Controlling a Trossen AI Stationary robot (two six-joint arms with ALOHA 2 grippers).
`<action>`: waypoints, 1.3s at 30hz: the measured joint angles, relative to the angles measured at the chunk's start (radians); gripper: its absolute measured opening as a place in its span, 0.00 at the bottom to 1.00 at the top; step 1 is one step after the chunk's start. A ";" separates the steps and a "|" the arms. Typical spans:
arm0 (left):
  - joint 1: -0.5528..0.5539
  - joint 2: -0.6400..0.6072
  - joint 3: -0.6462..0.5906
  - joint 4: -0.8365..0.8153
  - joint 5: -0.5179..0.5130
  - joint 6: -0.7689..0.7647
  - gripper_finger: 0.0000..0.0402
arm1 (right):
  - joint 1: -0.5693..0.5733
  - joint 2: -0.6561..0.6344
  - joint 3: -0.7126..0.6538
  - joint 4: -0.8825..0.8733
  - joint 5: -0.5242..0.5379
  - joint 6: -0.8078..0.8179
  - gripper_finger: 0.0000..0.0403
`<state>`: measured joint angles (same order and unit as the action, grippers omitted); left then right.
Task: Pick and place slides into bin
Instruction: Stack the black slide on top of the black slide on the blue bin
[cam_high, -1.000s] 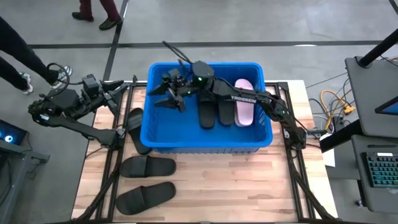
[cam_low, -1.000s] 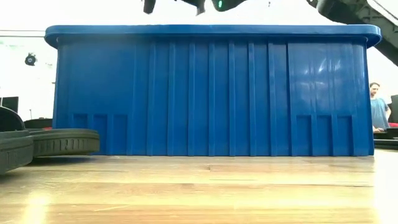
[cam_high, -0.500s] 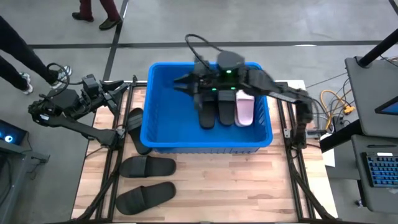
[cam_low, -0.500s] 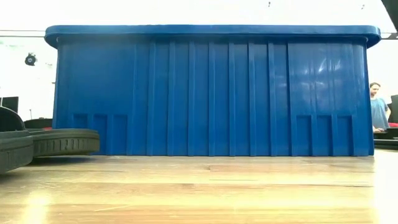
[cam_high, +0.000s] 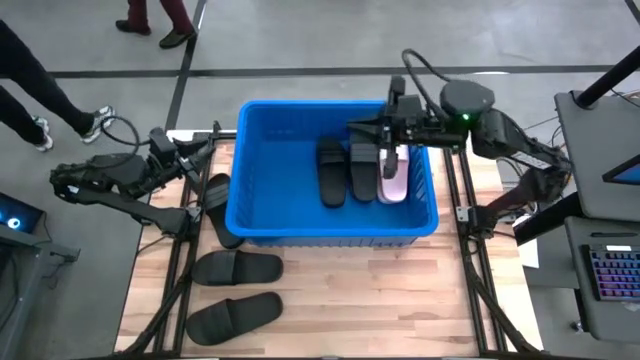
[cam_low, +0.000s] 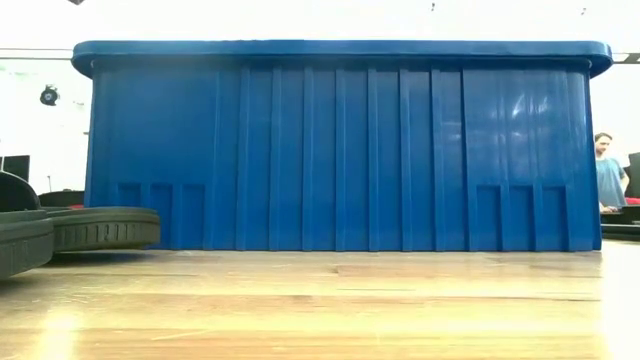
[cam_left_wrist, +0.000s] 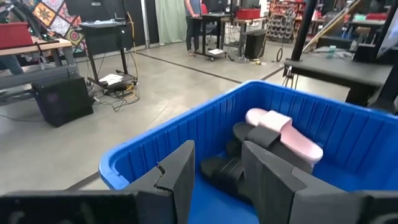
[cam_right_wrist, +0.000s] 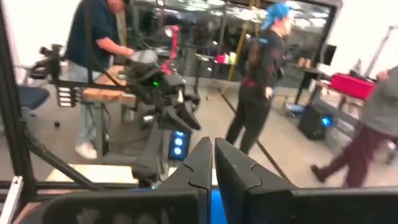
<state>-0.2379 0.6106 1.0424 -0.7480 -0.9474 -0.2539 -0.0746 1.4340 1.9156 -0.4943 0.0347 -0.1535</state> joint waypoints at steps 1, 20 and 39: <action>0.000 0.000 -0.010 0.005 0.000 0.000 0.29 | 0.000 -0.032 -0.047 0.014 0.013 0.007 0.02; 0.000 -0.012 -0.028 0.001 0.053 0.185 0.34 | -0.021 -0.543 -1.069 0.717 0.332 0.225 0.02; 0.001 -0.030 -0.034 -0.586 0.198 -0.214 0.65 | -0.024 -0.544 -1.117 0.817 0.333 0.195 0.02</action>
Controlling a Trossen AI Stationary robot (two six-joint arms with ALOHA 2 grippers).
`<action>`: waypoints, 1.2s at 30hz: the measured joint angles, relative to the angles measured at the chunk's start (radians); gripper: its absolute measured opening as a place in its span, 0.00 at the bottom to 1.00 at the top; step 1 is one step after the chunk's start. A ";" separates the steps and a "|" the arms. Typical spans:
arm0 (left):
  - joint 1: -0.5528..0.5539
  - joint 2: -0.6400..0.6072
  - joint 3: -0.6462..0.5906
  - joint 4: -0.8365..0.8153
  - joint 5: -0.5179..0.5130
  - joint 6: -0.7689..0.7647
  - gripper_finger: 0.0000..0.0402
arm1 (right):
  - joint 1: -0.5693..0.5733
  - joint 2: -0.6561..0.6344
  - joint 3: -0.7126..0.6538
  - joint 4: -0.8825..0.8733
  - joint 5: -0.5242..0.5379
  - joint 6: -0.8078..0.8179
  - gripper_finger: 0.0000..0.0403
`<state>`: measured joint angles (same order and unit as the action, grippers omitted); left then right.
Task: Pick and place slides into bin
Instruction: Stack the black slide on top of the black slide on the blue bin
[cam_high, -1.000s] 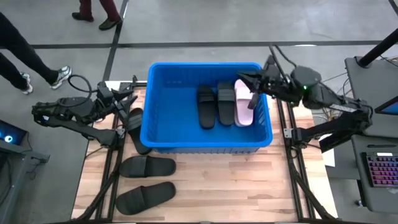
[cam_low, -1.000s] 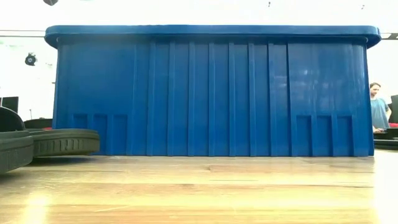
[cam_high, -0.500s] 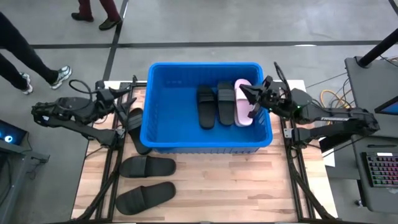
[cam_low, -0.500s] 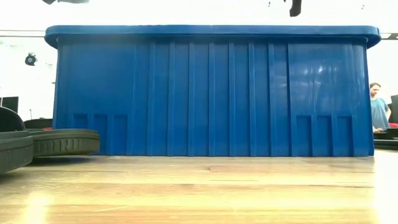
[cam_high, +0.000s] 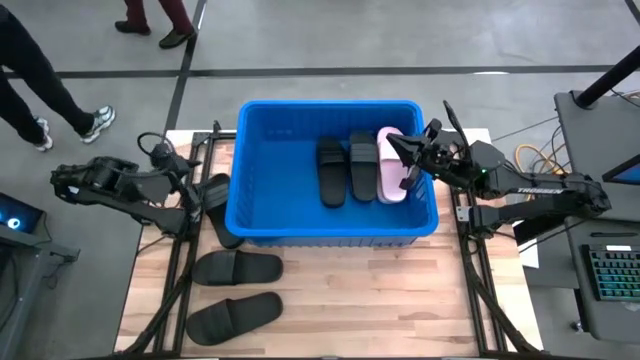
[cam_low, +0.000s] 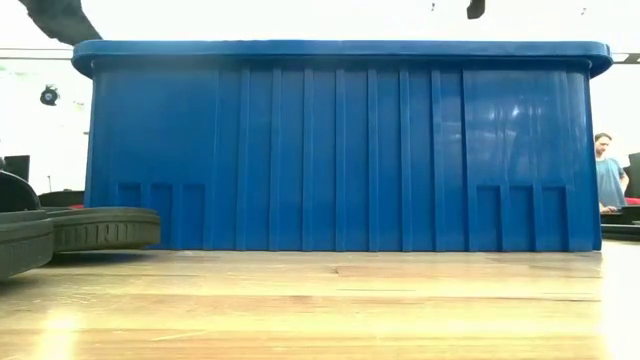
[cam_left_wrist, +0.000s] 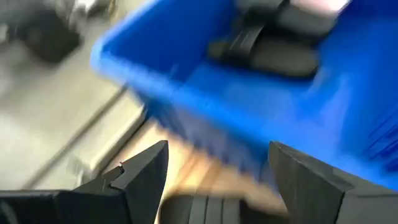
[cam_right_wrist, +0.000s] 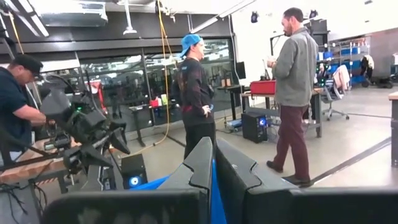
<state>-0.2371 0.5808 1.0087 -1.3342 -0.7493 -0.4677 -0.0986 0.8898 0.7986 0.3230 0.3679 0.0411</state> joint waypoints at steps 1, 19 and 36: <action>0.000 -0.004 -0.001 -0.060 0.001 -0.070 0.65 | 0.000 0.000 0.000 -0.003 0.000 0.000 0.02; 0.000 -0.059 -0.023 -0.238 0.270 -0.203 0.65 | 0.000 0.002 0.000 -0.003 0.001 -0.020 0.02; 0.000 -0.080 -0.211 0.132 0.511 -0.230 0.58 | 0.000 0.002 0.000 0.009 0.035 0.026 0.02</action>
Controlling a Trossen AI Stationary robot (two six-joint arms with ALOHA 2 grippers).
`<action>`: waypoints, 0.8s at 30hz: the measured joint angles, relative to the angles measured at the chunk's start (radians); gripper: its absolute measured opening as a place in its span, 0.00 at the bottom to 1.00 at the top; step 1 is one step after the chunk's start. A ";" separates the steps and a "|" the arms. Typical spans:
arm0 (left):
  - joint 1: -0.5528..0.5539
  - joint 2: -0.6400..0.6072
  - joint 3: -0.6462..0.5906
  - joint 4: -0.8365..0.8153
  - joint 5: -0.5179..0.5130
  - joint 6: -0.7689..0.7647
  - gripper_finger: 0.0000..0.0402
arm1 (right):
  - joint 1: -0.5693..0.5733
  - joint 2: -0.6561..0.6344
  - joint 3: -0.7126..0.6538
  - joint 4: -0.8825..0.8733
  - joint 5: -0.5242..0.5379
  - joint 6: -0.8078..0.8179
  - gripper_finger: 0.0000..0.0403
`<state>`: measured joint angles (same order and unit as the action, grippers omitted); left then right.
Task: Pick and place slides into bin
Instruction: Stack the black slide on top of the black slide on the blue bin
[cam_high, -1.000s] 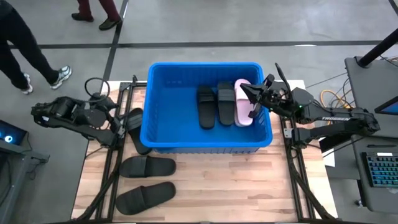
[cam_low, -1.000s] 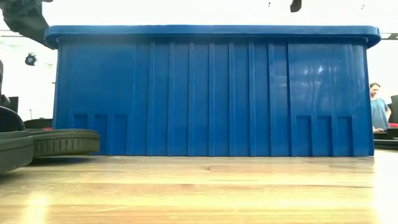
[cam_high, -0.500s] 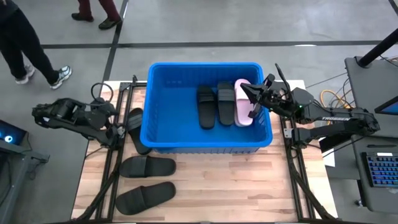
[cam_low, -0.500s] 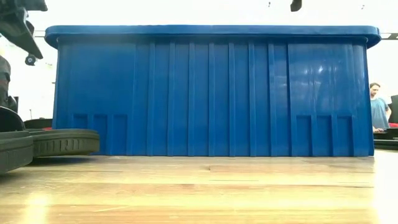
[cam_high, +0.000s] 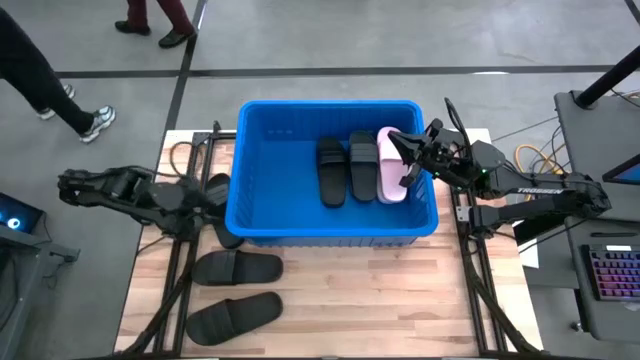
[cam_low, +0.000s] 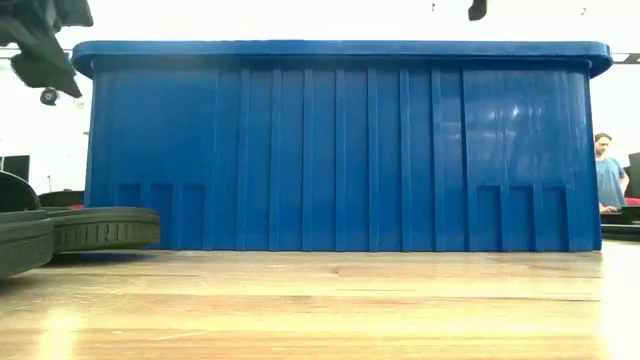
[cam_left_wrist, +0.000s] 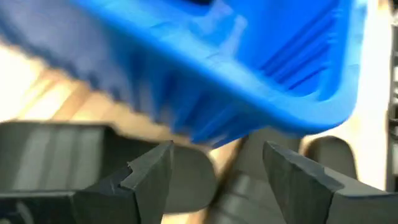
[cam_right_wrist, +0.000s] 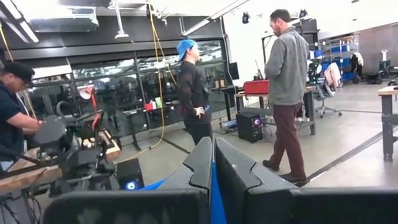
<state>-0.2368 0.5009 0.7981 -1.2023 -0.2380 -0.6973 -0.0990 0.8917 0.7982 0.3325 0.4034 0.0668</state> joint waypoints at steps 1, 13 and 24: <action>0.000 0.025 -0.001 0.035 0.014 0.024 0.57 | 0.000 0.000 0.000 -0.001 0.000 0.005 0.02; 0.056 0.139 0.137 0.101 -0.123 0.235 0.57 | 0.000 0.000 0.000 -0.002 0.000 0.008 0.02; 0.240 0.047 0.161 0.100 -0.220 0.352 0.57 | 0.000 0.000 0.000 0.013 0.020 -0.017 0.02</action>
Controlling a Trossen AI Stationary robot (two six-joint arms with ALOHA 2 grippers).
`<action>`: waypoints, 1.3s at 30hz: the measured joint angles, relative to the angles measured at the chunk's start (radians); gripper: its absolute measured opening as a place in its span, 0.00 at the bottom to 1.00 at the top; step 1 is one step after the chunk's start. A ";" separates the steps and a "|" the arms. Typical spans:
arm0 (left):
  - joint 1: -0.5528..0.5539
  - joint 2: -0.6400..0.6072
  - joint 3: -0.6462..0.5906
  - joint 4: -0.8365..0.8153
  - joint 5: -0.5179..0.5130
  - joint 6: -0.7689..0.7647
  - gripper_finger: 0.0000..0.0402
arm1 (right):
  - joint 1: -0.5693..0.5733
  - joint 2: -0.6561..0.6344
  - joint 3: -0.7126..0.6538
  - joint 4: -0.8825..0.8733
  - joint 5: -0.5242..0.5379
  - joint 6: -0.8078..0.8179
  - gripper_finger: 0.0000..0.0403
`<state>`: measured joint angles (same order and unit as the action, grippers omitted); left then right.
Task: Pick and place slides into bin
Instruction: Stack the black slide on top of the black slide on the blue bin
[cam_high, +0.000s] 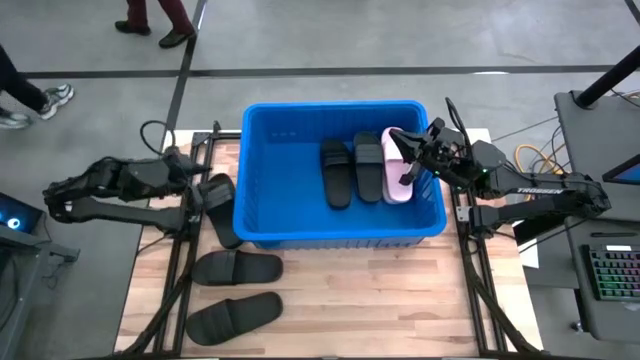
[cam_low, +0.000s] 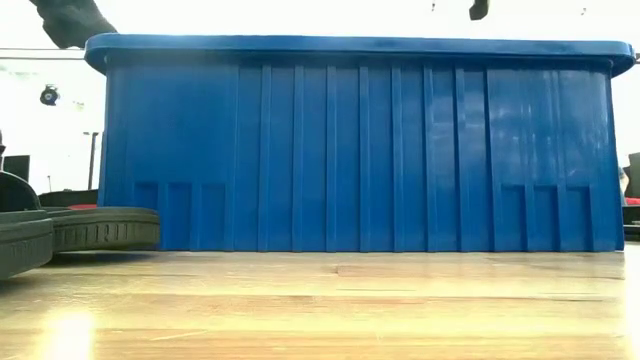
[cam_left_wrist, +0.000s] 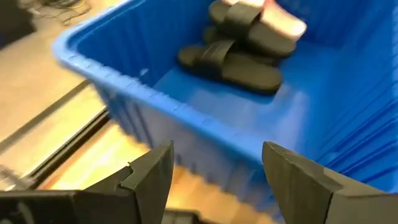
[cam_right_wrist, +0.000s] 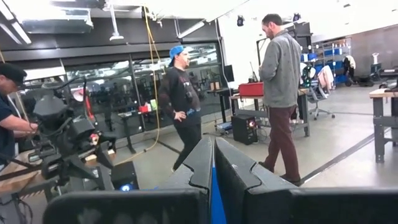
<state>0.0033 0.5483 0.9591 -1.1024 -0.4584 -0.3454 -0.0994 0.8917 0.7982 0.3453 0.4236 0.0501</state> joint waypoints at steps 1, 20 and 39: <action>0.007 0.009 -0.002 0.037 0.025 0.013 0.57 | -0.001 0.000 0.000 0.008 0.000 -0.005 0.02; 0.363 0.194 0.090 0.380 0.284 0.380 0.57 | -0.004 0.000 0.000 0.030 -0.003 0.050 0.02; 0.639 0.181 0.110 -0.190 0.368 0.512 0.57 | -0.004 0.000 0.000 -0.011 -0.007 0.054 0.02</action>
<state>0.6422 0.7297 1.0696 -1.2920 -0.0908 0.1668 -0.1032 0.8921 0.7982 0.3338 0.4168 0.1043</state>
